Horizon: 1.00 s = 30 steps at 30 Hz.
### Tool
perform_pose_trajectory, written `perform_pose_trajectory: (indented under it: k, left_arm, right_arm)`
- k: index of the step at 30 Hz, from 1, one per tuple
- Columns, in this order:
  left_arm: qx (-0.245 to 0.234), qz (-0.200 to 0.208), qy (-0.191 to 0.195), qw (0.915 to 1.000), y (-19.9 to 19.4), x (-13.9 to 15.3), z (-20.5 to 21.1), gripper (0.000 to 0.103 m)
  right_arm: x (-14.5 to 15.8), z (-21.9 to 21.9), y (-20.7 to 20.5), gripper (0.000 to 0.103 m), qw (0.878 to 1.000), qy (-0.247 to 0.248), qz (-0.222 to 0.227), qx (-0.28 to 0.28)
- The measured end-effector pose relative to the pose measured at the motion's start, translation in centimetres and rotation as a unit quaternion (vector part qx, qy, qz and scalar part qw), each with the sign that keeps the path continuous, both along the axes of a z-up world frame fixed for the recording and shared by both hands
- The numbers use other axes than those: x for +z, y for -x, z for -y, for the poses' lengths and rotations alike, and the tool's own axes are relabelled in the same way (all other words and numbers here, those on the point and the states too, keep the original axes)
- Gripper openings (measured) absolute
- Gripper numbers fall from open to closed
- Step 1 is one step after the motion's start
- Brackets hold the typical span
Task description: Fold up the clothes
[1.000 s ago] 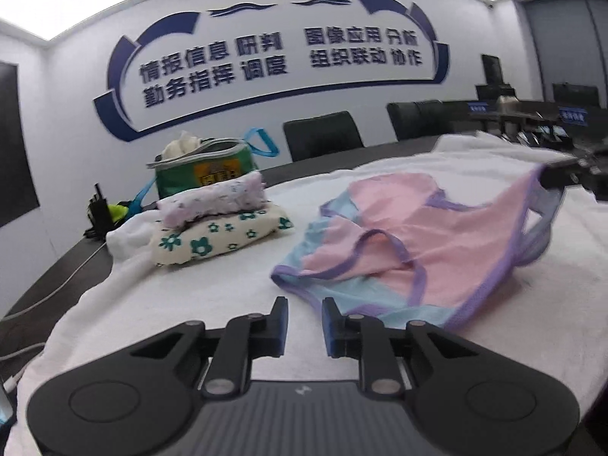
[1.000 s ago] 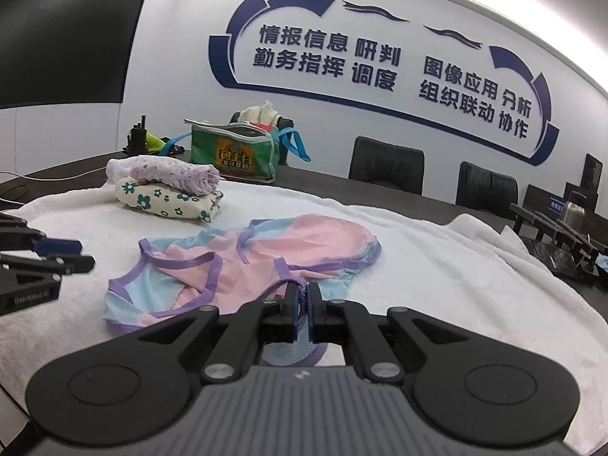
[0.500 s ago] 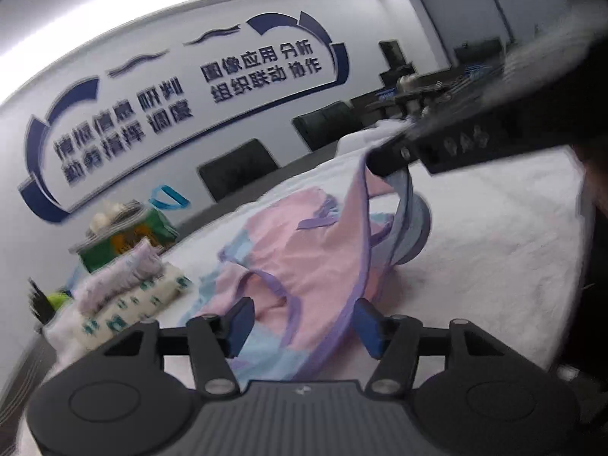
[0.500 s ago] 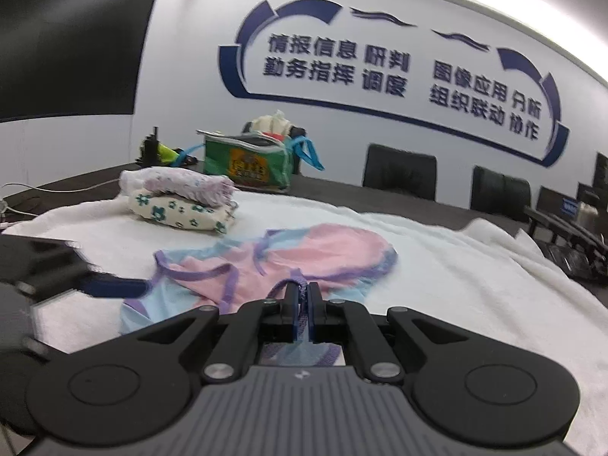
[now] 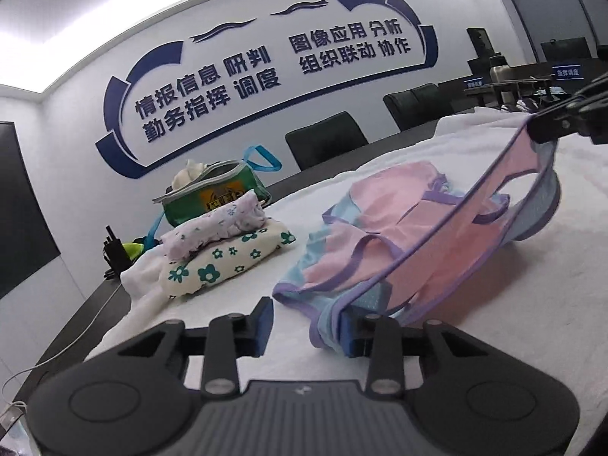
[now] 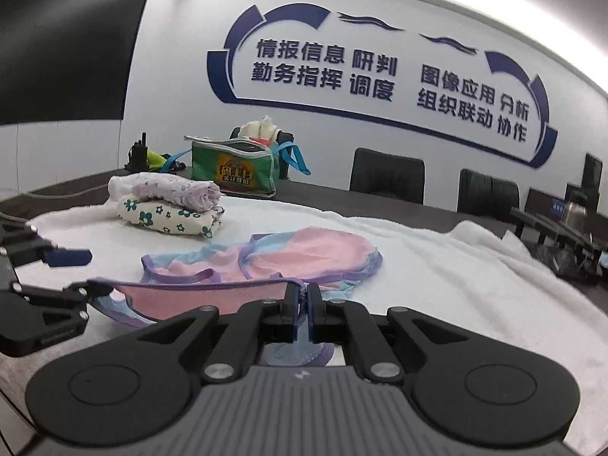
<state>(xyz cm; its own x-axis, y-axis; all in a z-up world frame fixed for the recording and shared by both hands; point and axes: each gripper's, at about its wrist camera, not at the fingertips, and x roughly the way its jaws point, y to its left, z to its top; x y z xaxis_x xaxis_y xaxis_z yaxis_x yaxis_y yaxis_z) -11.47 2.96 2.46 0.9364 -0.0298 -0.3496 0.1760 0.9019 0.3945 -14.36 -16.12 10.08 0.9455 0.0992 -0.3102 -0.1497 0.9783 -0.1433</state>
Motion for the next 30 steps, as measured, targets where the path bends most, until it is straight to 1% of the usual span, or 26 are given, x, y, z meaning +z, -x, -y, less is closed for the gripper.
perform_pose_trajectory:
  k: [3, 7, 10, 11, 12, 14, 16, 19, 23, 26, 30]
  left_arm:
    - [0.002, -0.001, -0.009, 1.0000, 0.0, -0.2, 0.4, 0.035]
    - [0.002, -0.014, 0.000, 0.9999, -0.1, -0.4, 0.4, 0.034]
    - [0.000, -0.031, 0.028, 0.9991, -0.6, -0.1, 0.0, 0.029]
    - [-0.003, -0.042, 0.040, 0.9983, -0.8, 0.0, -0.2, 0.028]
    - [-0.006, -0.055, 0.052, 0.9971, -1.1, 0.0, -0.5, 0.026]
    - [-0.016, -0.072, 0.075, 0.9944, -1.4, 0.1, -0.9, 0.012]
    - [-0.031, -0.076, 0.098, 0.9918, -1.3, 0.3, -1.4, 0.004]
    - [-0.026, -0.079, 0.131, 0.9878, -1.7, 0.5, -2.1, 0.004]
    - [-0.013, -0.102, 0.177, 0.9787, -2.6, 0.3, -3.2, 0.004]
    - [-0.013, -0.107, 0.197, 0.9745, -2.7, 0.0, -3.7, 0.004]
    - [-0.020, -0.106, 0.202, 0.9735, -2.6, -0.1, -3.6, 0.004]
  right_arm:
    - [0.2, 0.2, 0.1, 0.004, 1.000, 0.001, 0.001, -0.005]
    - [0.1, 0.3, 0.1, 0.004, 1.000, 0.007, -0.003, -0.010]
    - [-0.4, 0.0, 0.0, 0.004, 0.999, 0.028, -0.005, -0.017]
    - [-0.6, -0.1, 0.0, 0.004, 0.999, 0.034, -0.006, -0.019]
    - [-0.7, -0.1, 0.0, 0.004, 0.999, 0.038, -0.007, -0.020]
    - [-0.8, -0.3, -0.1, 0.004, 0.999, 0.043, -0.007, -0.020]
    - [-1.0, -0.5, -0.2, 0.004, 0.999, 0.048, -0.008, -0.020]
    - [-1.3, -0.8, -0.7, 0.004, 0.998, 0.058, -0.016, -0.019]
    - [-2.9, -1.0, -1.9, 0.004, 0.996, 0.065, -0.053, -0.014]
    - [-4.0, -1.4, -2.4, 0.005, 0.994, 0.074, -0.074, -0.013]
    - [-4.5, -1.4, -2.3, 0.006, 0.993, 0.078, -0.083, -0.017]
